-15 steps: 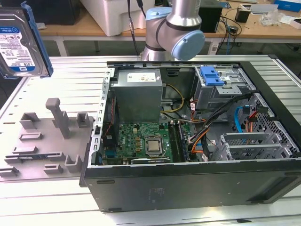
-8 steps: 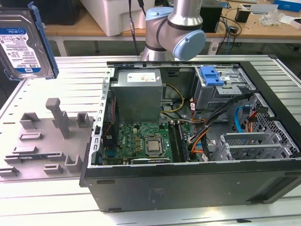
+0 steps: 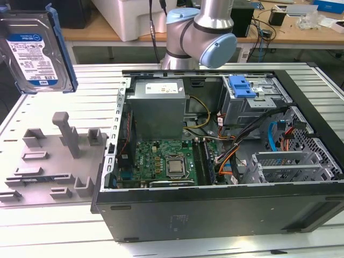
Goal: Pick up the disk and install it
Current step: 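Pick up the disk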
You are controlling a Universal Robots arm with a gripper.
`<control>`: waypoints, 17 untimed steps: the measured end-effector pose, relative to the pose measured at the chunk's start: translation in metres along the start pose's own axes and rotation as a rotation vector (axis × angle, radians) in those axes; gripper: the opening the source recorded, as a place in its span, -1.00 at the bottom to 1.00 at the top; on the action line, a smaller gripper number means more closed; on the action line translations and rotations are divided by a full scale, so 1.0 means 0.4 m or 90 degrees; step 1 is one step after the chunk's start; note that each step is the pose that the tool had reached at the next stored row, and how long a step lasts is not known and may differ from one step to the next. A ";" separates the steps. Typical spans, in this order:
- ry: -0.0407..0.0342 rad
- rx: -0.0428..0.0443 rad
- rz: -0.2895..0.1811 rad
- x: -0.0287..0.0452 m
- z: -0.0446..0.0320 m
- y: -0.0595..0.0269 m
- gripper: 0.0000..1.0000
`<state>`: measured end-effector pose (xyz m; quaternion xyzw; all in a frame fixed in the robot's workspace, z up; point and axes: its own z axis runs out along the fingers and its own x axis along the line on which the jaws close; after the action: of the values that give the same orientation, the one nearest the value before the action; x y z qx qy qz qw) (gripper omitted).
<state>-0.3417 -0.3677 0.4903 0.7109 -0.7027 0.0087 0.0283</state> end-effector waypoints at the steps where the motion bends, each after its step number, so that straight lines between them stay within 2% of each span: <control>1: 0.0000 0.0000 0.000 0.002 0.000 -0.006 -0.26; 7: -0.0001 0.0000 0.000 0.019 -0.002 -0.062 -0.26; 12: -0.0005 0.0001 0.000 0.038 -0.003 -0.129 -0.26; 17: -0.0010 0.0000 0.000 0.053 -0.003 -0.171 -0.26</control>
<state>-0.2730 -0.3881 0.4908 0.7109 -0.7027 0.0082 0.0277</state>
